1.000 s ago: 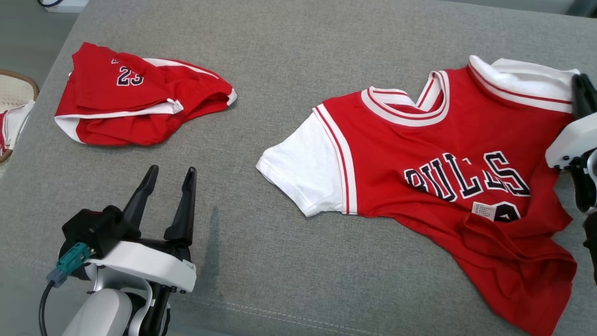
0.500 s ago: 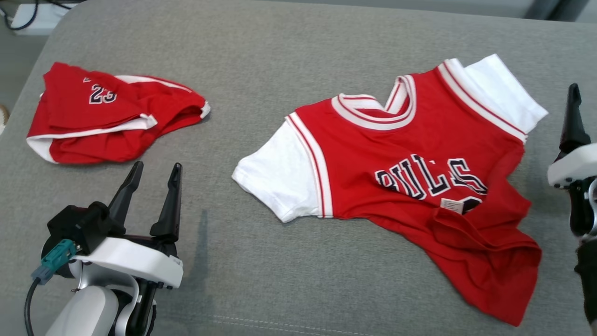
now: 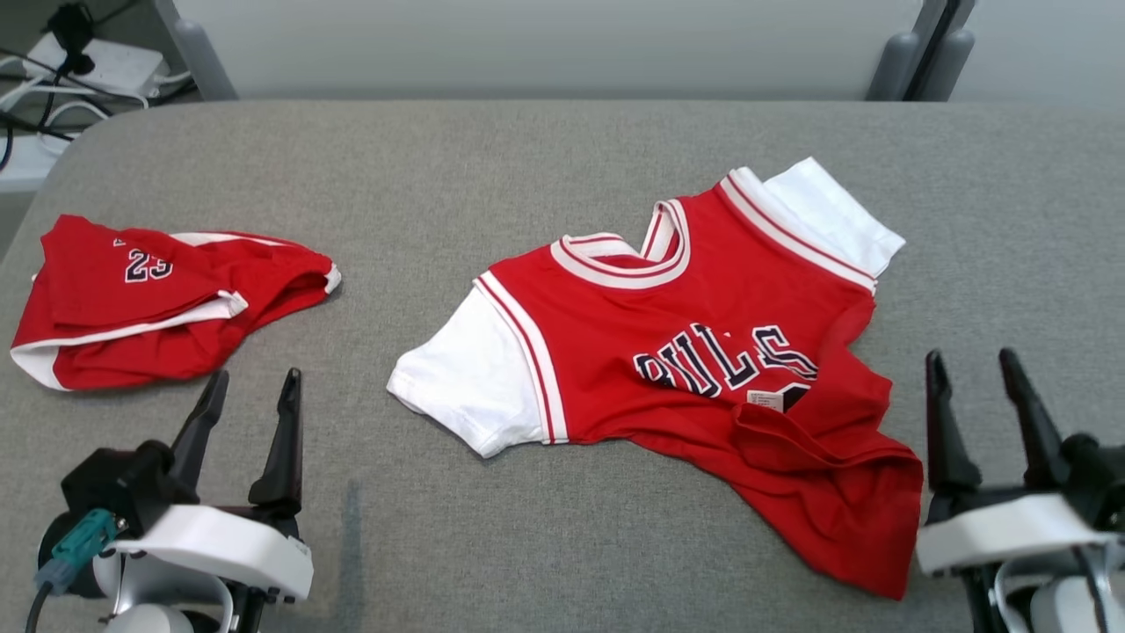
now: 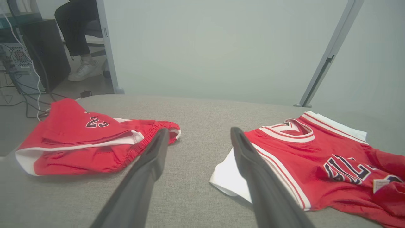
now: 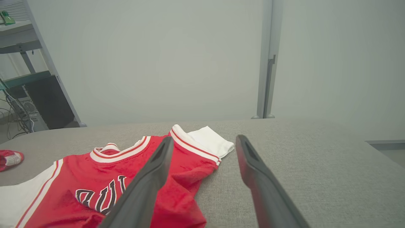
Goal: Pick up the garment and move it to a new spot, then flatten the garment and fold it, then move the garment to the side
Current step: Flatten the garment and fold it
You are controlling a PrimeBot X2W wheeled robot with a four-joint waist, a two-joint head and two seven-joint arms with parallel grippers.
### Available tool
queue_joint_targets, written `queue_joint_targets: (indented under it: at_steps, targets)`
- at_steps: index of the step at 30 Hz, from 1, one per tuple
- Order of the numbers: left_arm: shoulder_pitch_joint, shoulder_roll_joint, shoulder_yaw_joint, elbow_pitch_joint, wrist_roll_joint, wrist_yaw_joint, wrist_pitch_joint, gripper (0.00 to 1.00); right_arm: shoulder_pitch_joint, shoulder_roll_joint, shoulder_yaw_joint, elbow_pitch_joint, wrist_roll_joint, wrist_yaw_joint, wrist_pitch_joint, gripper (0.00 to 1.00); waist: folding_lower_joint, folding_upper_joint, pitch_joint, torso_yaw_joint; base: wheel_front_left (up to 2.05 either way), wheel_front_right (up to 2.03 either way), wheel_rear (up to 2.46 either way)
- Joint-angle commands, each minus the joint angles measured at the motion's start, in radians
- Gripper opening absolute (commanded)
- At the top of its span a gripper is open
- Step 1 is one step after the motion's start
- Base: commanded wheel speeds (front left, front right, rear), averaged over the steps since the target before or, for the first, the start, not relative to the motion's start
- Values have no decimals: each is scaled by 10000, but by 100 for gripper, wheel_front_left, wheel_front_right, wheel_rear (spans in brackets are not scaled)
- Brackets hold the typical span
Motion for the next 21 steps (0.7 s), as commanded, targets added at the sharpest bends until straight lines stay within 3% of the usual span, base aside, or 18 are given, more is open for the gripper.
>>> queue_joint_targets:
  at_steps: [1,11,21]
  targets:
    - [-151,284,445,-279,-66,118,26,100,76,-44,294,-399,-89,44,-71,100,0,0,-160,-73,0,0,0]
    - [644,254,612,-615,-261,572,134,100,1999,166,878,-1978,-442,44,1015,100,0,0,-664,-71,0,0,0]
    - [726,295,613,-914,-321,711,254,100,2345,207,1117,-2729,-560,44,1401,100,0,0,-576,-10,0,0,0]
